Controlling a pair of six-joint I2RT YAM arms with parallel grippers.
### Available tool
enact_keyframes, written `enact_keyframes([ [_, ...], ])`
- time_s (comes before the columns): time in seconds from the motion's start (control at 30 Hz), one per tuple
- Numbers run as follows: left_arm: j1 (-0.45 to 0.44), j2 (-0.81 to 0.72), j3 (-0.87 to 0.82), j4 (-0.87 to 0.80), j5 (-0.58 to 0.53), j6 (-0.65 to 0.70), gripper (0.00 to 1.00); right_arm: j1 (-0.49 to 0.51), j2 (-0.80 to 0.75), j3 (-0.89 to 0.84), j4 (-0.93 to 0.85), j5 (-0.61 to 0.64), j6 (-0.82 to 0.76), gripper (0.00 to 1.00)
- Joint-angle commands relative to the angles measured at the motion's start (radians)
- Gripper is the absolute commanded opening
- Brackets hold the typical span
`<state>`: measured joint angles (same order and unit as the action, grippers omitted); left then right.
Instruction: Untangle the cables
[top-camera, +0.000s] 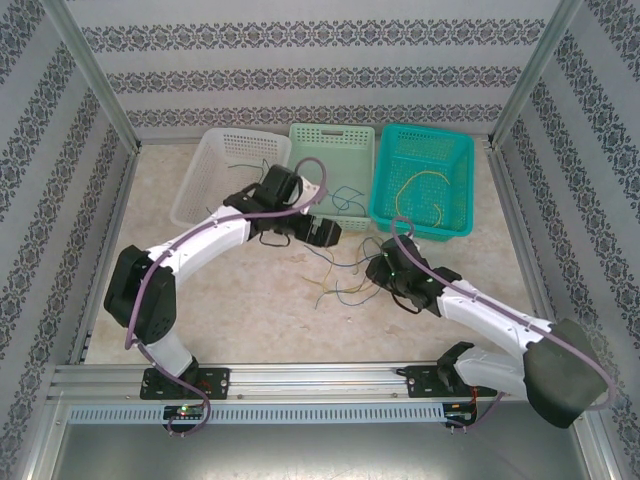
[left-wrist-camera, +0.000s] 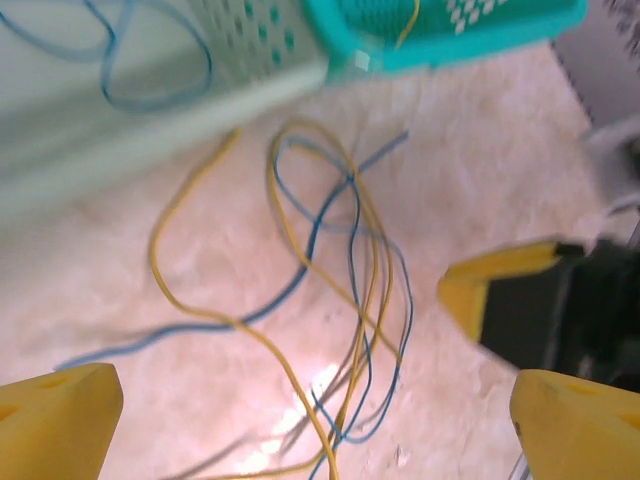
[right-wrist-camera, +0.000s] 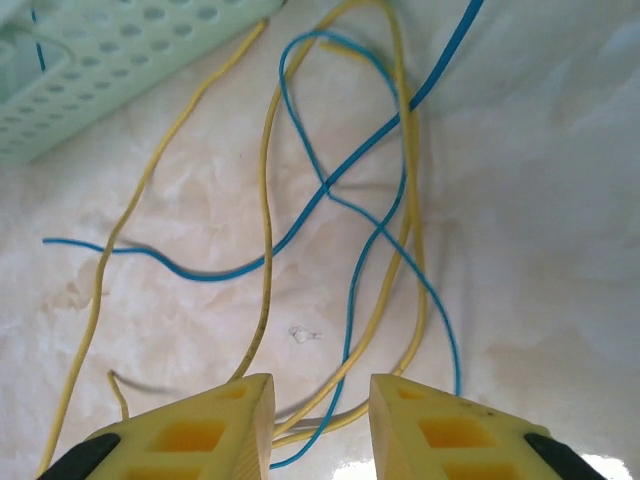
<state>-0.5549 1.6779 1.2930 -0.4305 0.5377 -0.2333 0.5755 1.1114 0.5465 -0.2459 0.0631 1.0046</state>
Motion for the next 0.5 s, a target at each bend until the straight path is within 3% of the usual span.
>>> enact_keyframes([
  [0.0, 0.002, -0.049, -0.066, 0.079, 0.006, -0.04, 0.99, -0.024, -0.04, -0.008, -0.122, 0.064, -0.022, 0.34],
  [0.47, -0.072, -0.062, -0.205, 0.111, 0.075, -0.118, 0.83, -0.073, -0.014, 0.0, -0.112, 0.029, -0.006, 0.47],
])
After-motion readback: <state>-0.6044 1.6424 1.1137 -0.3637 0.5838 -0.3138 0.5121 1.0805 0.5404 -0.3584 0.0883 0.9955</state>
